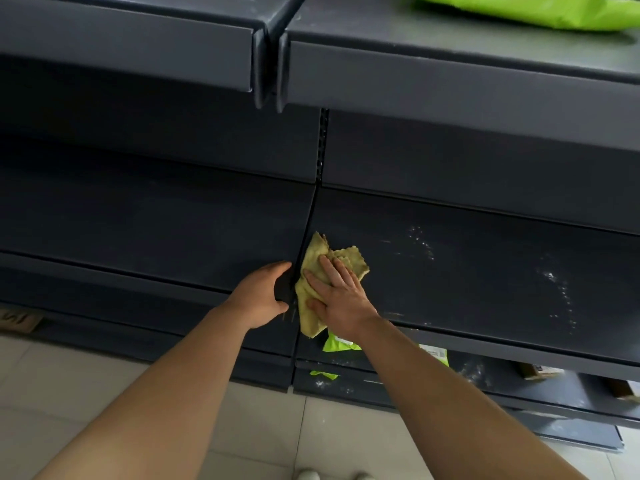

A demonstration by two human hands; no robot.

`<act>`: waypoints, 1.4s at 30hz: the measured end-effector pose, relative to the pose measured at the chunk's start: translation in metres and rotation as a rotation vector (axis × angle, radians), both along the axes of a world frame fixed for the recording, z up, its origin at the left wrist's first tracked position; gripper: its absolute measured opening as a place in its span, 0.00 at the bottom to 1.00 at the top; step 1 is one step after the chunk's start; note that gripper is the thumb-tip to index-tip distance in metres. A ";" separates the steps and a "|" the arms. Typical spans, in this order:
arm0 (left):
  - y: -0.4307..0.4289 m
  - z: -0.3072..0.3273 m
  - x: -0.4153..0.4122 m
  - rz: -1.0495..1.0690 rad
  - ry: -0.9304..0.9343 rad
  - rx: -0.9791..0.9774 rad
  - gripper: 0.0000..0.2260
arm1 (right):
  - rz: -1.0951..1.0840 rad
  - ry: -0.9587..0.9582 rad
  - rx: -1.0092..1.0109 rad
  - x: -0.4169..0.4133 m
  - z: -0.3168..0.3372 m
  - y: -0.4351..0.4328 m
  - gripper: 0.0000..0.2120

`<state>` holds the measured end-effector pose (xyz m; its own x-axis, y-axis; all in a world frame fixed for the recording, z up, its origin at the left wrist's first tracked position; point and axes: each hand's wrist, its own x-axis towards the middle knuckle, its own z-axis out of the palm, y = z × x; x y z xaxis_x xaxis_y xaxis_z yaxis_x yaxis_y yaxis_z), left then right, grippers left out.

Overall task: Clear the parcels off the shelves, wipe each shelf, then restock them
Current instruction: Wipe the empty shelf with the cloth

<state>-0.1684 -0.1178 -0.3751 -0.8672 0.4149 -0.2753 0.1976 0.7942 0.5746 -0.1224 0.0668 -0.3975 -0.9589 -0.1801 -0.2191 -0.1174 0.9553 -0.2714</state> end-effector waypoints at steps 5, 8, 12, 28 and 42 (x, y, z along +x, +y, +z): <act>0.011 0.000 0.008 0.024 0.013 -0.025 0.33 | 0.061 0.063 0.022 0.026 -0.005 0.022 0.26; 0.020 0.003 0.011 0.011 0.039 -0.091 0.33 | 0.040 0.061 0.039 0.042 -0.005 0.041 0.27; 0.038 0.008 0.015 0.033 0.066 -0.210 0.35 | -0.035 0.047 -0.007 0.062 -0.003 0.071 0.28; 0.086 0.012 -0.022 -0.072 -0.004 -0.359 0.55 | -0.510 0.039 0.061 0.060 -0.010 0.168 0.29; 0.087 0.007 -0.029 -0.122 0.025 -0.381 0.56 | -0.570 -0.090 0.087 -0.050 -0.006 0.160 0.31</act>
